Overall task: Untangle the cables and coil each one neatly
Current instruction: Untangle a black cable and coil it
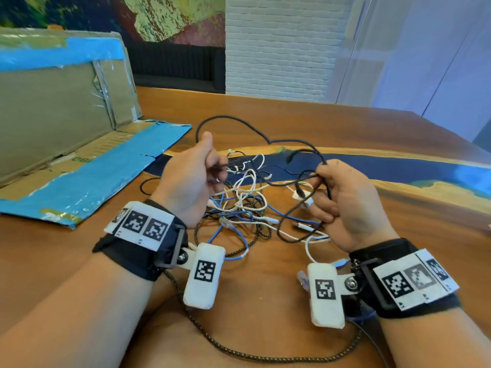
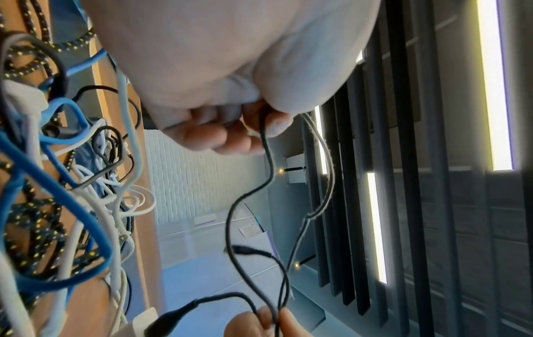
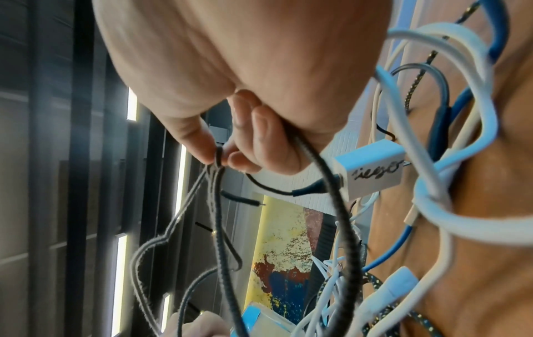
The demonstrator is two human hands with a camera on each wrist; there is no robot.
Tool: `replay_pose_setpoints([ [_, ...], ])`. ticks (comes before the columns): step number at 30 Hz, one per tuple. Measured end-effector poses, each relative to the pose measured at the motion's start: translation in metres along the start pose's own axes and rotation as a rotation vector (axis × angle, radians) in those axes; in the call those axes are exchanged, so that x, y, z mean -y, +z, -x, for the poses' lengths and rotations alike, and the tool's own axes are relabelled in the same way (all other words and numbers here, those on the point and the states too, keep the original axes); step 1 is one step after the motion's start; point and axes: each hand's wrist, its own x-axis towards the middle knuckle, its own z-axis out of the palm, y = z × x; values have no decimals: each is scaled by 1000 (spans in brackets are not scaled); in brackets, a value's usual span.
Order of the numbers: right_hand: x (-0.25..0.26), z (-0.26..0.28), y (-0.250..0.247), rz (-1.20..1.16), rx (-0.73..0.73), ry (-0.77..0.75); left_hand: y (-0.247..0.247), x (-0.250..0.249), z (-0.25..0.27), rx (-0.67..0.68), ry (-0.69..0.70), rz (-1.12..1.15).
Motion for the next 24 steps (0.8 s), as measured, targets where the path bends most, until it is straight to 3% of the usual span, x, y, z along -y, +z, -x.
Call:
replay_pose_setpoints([
  [5,-3,-2,-4,108,-49,-31,-2,-3,-5,-99,15,157],
  [10,1,-5,-9,54,-104,-68,-5,-10,-9,-164,39,313],
  [14,8,-4,-8,1,-105,-163,-8,-11,-4,-120,61,105],
  [16,11,-2,-7,15,-107,-229,-7,-16,4,-17,55,-15],
  [21,23,1,-11,25,-159,-386,-9,-29,22,589,-37,-118],
  [22,23,1,-10,24,-172,-394,-11,-29,23,643,-35,-139],
  [24,23,1,-11,39,-190,-405,-9,-30,23,617,-44,-187],
])
